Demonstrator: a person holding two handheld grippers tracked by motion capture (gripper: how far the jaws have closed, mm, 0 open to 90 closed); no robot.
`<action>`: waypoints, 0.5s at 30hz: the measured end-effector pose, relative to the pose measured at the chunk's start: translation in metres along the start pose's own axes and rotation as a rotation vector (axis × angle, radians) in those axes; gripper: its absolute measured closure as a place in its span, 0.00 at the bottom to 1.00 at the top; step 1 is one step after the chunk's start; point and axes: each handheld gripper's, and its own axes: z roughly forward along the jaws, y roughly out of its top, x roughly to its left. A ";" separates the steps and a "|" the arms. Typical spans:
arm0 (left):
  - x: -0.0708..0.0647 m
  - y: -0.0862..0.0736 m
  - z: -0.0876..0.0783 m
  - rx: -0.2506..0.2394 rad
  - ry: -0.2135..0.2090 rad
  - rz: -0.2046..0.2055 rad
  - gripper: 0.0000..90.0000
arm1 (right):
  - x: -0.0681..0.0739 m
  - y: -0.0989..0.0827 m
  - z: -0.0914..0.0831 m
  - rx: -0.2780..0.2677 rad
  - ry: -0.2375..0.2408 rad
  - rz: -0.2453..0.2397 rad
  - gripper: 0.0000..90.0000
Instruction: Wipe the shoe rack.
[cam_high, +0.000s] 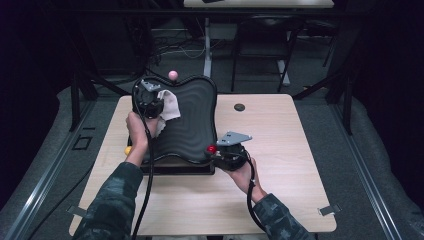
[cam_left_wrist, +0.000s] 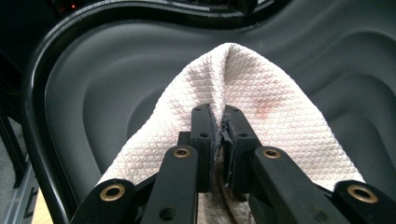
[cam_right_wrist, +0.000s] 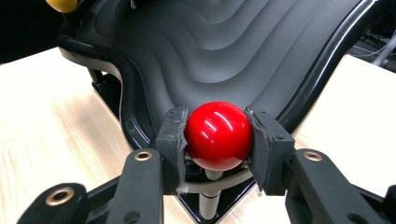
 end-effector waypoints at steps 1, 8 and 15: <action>-0.001 -0.002 -0.001 -0.001 0.001 -0.001 0.93 | 0.000 0.000 0.000 0.001 -0.001 0.000 0.67; -0.002 -0.016 -0.008 -0.007 -0.019 -0.012 0.93 | 0.000 0.000 0.000 0.001 -0.002 -0.001 0.67; -0.005 -0.033 -0.016 -0.012 -0.040 -0.017 0.93 | 0.000 0.000 0.000 0.004 -0.009 -0.001 0.67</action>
